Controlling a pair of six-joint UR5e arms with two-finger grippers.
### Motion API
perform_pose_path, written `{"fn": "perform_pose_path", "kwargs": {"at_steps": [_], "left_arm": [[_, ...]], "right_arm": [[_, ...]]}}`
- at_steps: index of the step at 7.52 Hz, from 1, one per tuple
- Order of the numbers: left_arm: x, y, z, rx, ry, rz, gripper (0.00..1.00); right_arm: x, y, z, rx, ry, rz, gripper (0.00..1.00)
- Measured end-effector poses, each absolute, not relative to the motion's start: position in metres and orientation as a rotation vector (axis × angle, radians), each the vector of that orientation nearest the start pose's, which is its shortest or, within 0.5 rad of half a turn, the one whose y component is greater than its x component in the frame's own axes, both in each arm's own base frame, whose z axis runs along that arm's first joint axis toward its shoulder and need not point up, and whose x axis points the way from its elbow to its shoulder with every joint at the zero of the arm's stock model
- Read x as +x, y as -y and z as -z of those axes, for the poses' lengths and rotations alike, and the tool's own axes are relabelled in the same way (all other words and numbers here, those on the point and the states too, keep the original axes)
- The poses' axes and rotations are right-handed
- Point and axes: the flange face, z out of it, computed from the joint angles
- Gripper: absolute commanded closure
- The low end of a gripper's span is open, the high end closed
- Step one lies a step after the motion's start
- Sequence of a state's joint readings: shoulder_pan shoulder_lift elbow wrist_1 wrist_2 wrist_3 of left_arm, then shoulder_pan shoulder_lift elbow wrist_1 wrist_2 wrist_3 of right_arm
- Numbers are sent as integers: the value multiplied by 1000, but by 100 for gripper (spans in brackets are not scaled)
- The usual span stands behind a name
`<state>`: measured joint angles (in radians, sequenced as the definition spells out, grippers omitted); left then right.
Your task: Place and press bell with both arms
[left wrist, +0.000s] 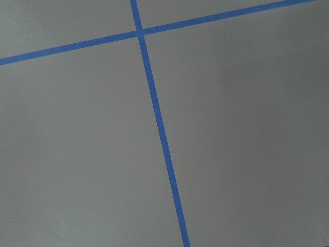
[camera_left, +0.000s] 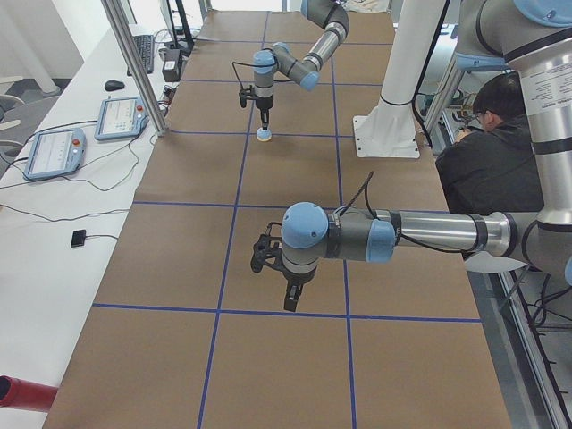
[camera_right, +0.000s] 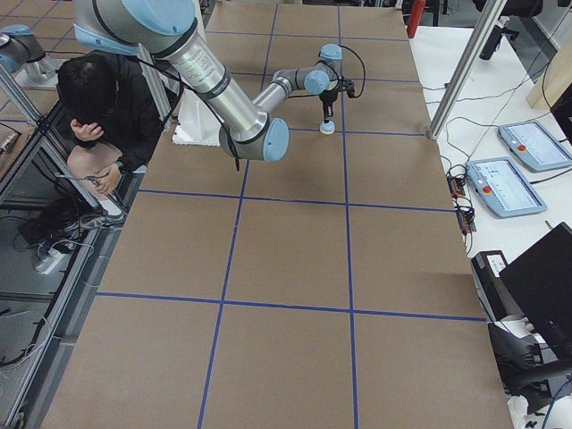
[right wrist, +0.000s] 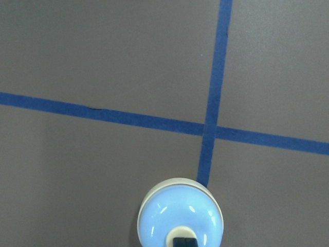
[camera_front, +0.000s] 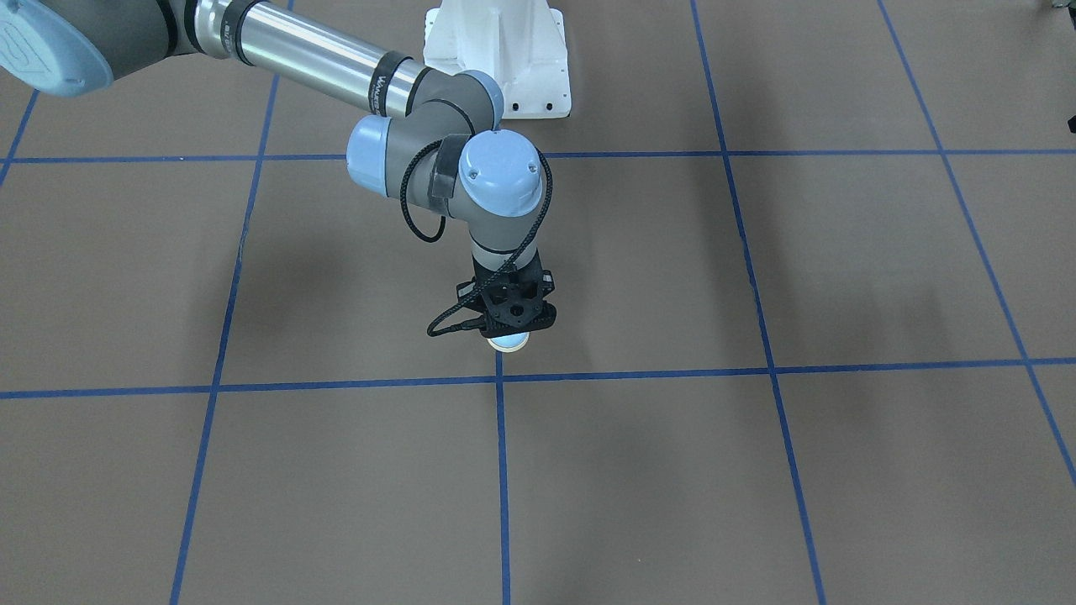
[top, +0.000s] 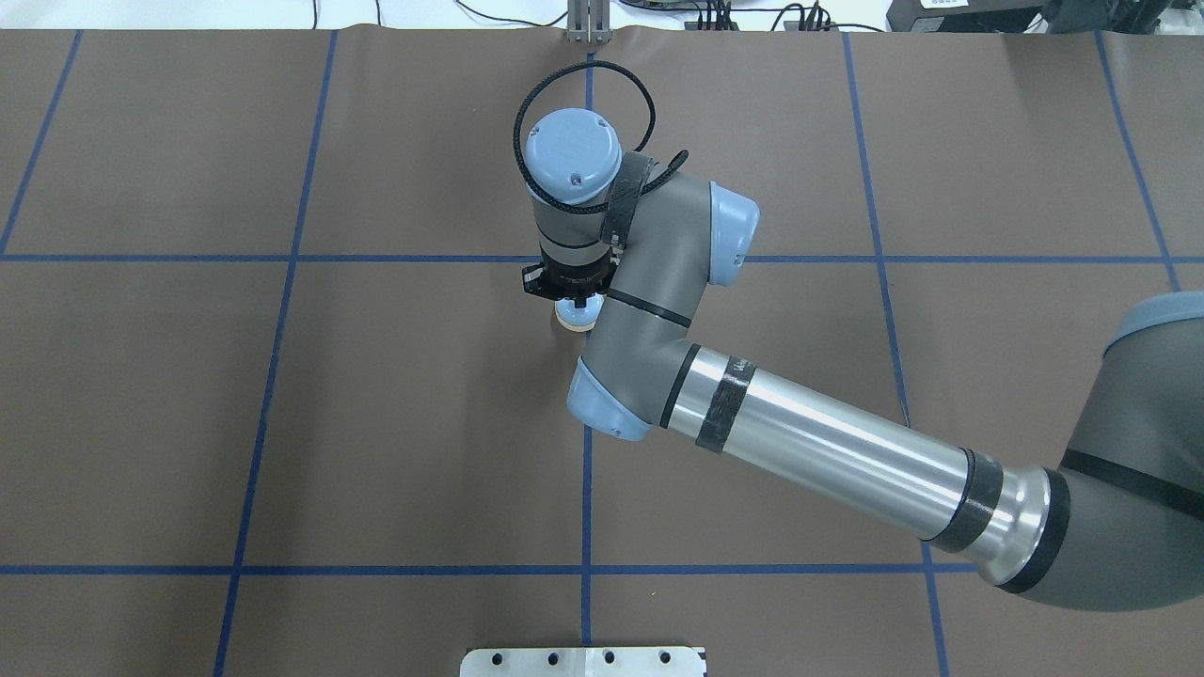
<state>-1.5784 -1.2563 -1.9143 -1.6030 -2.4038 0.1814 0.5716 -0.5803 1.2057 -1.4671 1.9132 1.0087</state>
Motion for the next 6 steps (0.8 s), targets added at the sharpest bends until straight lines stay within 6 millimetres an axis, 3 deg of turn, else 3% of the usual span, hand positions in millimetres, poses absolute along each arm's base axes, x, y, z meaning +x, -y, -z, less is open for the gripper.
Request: {"fn": "perform_pose_path", "kwargs": {"at_steps": [2,4,6], "left_arm": [[-62,363,-620,130,-825,-188,0],[-62,363,-623,125,-825,-184,0],[-62,364,-622,114,-827,-158,0]], "right_arm": [[-610,536,-156,129,804,98,1],[-577,559,-152,143,809,57,1],[-510,587,-170,117,831,21,1]]}}
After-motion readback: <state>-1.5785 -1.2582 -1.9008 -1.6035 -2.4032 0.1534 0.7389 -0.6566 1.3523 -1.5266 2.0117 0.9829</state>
